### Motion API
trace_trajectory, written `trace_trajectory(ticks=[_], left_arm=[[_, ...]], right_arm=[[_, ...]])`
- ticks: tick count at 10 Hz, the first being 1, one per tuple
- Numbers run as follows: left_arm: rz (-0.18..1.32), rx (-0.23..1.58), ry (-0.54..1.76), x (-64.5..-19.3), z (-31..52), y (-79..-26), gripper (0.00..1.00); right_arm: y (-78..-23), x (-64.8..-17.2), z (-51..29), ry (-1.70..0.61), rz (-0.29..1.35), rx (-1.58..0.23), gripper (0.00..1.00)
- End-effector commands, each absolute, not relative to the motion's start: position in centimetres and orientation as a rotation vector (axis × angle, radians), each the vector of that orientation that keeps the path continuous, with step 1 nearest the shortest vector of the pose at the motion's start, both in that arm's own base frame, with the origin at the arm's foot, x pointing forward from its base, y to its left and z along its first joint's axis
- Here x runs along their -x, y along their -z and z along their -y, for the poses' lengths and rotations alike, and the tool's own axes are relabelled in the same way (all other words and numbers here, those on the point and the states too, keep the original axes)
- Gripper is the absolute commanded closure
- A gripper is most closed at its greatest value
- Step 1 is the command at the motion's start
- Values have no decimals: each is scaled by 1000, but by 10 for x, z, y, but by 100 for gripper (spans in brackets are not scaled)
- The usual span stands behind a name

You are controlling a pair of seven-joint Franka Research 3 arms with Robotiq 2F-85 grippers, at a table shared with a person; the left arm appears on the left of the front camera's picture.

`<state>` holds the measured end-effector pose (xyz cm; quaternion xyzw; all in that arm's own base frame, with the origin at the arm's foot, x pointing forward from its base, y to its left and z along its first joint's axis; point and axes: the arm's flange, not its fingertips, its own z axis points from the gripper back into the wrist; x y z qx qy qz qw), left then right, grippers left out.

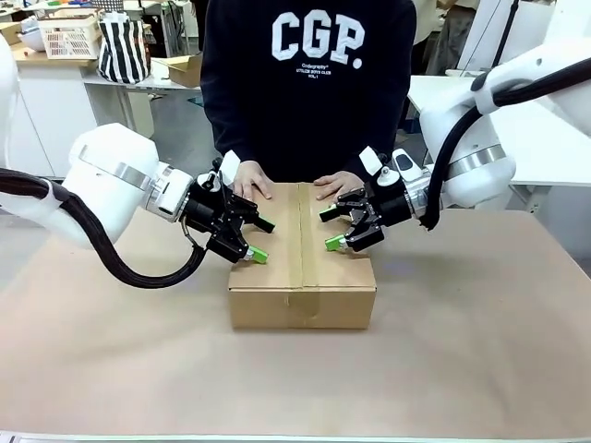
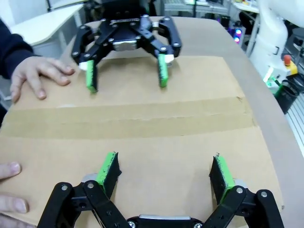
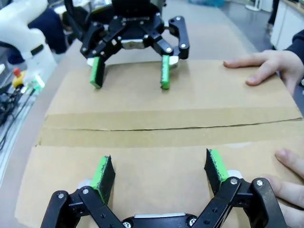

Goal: Pack the gift set into the box.
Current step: Press and hold the closed box until the human finishes sealing it.

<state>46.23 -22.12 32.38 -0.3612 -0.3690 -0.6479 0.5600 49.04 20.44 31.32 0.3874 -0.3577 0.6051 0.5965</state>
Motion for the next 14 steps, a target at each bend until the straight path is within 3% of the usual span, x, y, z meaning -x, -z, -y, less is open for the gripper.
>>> trace_trajectory(ticks=[1, 14], left_arm=[[855, 880, 1559, -459, 224, -323, 0], [855, 880, 1559, -459, 224, -323, 0]], right_arm=[[-314, -491, -203, -1405, 840, -893, 0], [-314, -491, -203, -1405, 840, -893, 0]])
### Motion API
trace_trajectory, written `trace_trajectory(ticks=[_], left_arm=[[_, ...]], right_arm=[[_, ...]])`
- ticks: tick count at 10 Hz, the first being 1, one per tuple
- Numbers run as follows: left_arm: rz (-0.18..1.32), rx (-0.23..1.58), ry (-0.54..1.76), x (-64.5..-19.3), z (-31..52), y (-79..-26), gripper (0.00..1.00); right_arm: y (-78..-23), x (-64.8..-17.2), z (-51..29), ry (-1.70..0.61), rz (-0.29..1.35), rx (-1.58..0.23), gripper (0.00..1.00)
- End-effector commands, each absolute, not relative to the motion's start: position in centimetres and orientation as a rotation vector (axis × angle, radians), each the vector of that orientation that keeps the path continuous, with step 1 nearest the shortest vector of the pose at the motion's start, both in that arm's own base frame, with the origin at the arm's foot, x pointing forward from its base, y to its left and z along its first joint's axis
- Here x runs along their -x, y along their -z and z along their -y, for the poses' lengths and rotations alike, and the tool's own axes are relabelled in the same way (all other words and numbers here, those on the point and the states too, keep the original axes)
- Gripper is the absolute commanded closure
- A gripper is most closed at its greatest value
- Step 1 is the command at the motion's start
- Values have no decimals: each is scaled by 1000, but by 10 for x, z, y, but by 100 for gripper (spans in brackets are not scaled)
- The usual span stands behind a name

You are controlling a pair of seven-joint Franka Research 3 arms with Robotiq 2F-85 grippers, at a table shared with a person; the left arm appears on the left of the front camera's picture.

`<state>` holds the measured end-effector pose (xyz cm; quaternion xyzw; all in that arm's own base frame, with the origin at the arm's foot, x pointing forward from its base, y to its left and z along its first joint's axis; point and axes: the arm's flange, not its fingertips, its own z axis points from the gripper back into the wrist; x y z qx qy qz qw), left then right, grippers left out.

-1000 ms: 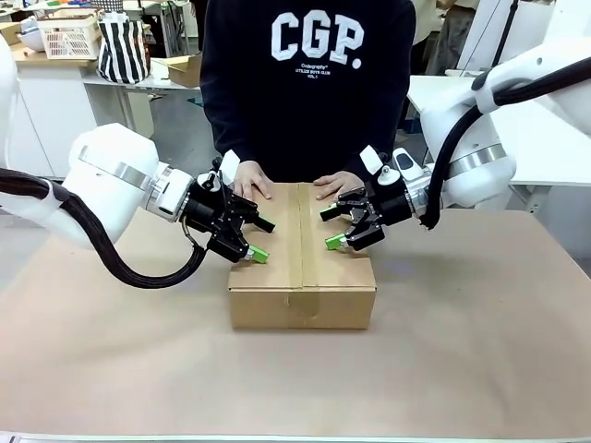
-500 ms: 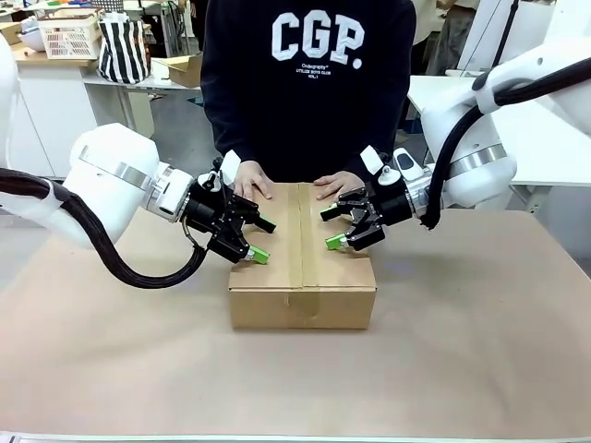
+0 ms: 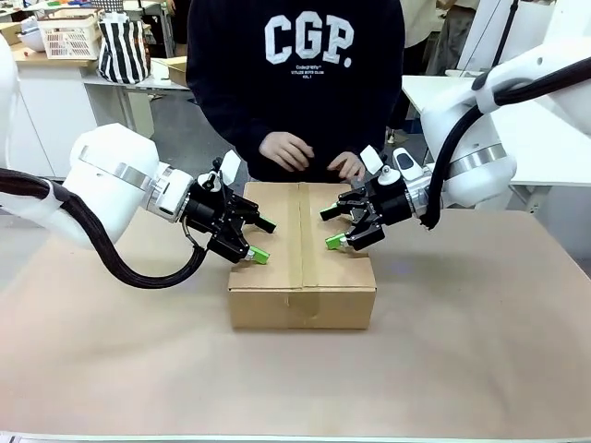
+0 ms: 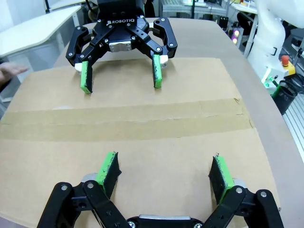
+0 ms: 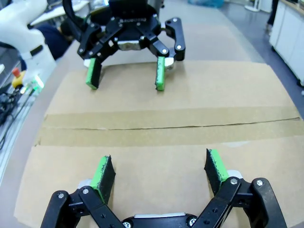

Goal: Pack the gift set into the box.
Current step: Press and hold the closed box until the human finishes sealing it.

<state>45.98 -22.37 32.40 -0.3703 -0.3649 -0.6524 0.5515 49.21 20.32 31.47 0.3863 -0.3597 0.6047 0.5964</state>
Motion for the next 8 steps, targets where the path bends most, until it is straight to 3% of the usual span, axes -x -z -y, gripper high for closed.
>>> trace_trajectory(ticks=[1, 8], left_arm=[[855, 880, 1559, -459, 224, -323, 0], [855, 880, 1559, -459, 224, -323, 0]], right_arm=[[-314, -491, -203, -1405, 840, -893, 0], [-314, -491, -203, -1405, 840, -893, 0]])
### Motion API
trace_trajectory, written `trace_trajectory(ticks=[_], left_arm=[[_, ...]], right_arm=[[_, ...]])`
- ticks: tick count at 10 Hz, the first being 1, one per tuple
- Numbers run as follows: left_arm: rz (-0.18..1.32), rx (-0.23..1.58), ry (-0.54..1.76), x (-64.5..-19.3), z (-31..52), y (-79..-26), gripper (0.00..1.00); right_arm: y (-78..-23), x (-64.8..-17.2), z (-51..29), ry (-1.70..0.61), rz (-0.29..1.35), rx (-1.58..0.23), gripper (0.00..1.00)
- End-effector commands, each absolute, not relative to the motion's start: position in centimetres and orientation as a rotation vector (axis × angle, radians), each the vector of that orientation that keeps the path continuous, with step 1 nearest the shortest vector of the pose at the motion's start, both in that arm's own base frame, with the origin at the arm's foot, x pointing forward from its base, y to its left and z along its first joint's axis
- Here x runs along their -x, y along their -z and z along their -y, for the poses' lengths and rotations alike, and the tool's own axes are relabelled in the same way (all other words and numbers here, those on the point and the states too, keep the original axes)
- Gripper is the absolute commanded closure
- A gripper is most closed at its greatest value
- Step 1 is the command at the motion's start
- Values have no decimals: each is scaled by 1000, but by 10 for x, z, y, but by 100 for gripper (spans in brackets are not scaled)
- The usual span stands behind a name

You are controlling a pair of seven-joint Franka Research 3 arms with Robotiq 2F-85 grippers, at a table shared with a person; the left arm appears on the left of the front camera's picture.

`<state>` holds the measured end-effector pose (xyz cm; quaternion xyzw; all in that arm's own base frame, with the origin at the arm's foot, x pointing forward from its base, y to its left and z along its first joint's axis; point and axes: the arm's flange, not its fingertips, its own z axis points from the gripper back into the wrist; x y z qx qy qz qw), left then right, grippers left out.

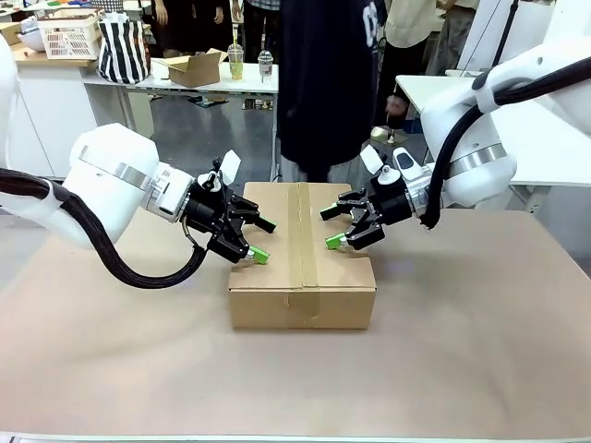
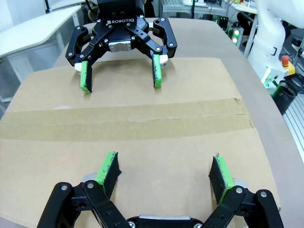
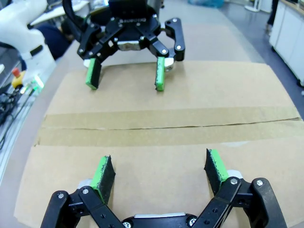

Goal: Pack the gift set into the box.
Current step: Press and hold the closed box until the human finishes sealing it.

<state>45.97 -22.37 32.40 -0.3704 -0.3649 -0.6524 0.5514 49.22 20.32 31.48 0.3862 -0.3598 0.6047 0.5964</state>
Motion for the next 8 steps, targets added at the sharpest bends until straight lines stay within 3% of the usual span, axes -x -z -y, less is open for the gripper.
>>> trace_trajectory(ticks=[1, 8], left_arm=[[855, 880, 1559, -459, 224, -323, 0], [855, 880, 1559, -459, 224, -323, 0]], right_arm=[[-314, -491, -203, -1405, 840, -893, 0], [-314, -491, -203, -1405, 840, -893, 0]])
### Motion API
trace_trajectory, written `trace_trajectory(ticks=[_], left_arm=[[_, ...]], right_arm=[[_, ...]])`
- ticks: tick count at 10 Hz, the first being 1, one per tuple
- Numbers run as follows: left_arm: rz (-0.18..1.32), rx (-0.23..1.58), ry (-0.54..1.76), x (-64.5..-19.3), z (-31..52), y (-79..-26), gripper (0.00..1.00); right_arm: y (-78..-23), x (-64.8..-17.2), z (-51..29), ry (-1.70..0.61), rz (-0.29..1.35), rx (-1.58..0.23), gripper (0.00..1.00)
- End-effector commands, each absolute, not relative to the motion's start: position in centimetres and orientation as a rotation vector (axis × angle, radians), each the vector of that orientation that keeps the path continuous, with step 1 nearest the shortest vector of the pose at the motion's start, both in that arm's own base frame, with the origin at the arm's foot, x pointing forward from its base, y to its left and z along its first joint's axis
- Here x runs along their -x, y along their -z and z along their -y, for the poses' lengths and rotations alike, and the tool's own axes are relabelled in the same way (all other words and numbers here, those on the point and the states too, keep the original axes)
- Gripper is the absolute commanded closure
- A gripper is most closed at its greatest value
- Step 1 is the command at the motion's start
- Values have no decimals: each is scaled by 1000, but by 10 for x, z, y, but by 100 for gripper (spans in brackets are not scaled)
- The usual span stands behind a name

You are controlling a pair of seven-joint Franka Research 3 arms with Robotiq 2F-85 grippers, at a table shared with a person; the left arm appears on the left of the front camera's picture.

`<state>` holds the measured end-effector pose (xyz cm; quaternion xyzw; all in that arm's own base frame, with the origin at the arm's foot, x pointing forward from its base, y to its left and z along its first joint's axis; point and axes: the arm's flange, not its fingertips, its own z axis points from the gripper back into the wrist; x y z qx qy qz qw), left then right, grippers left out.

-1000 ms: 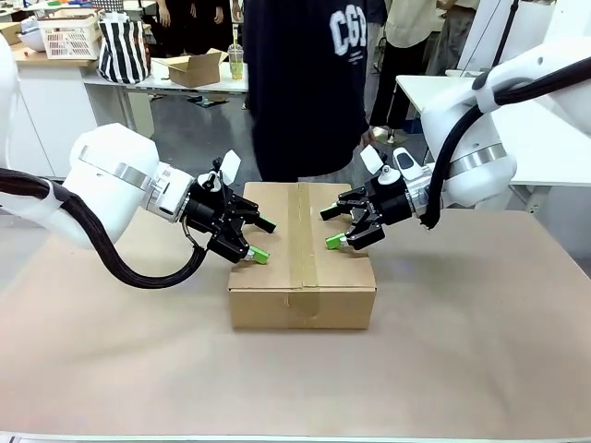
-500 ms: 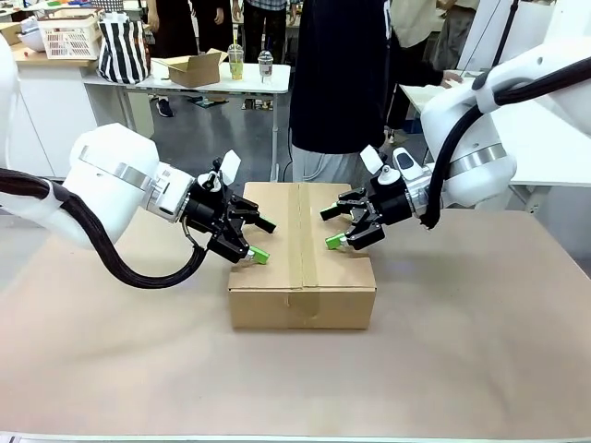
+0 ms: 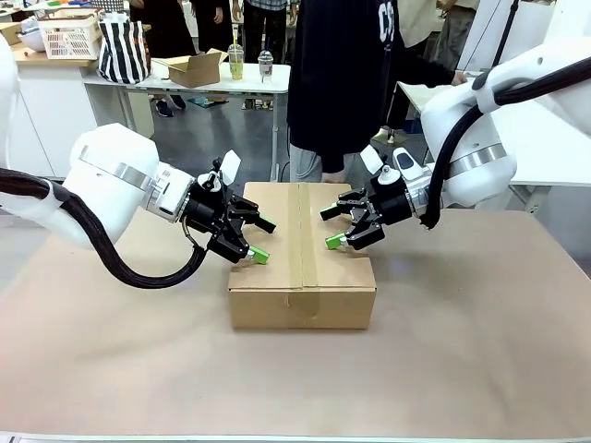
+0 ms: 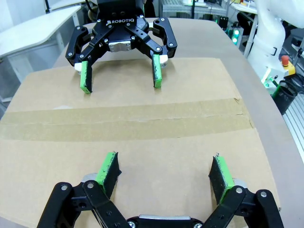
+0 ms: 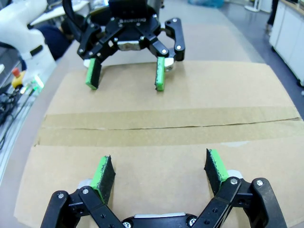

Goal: Pack the gift set into the box.
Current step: Press and hold the closed box until the human finishes sealing it.

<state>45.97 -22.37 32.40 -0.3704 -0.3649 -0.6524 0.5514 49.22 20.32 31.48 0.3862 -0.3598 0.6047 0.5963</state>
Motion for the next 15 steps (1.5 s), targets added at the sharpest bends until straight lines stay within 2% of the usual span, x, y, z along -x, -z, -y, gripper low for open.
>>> trace_trajectory(ticks=[1, 15], left_arm=[[855, 880, 1559, -459, 224, -323, 0], [855, 880, 1559, -459, 224, -323, 0]], right_arm=[[-314, -491, -203, -1405, 840, -893, 0], [-314, -491, -203, -1405, 840, -893, 0]])
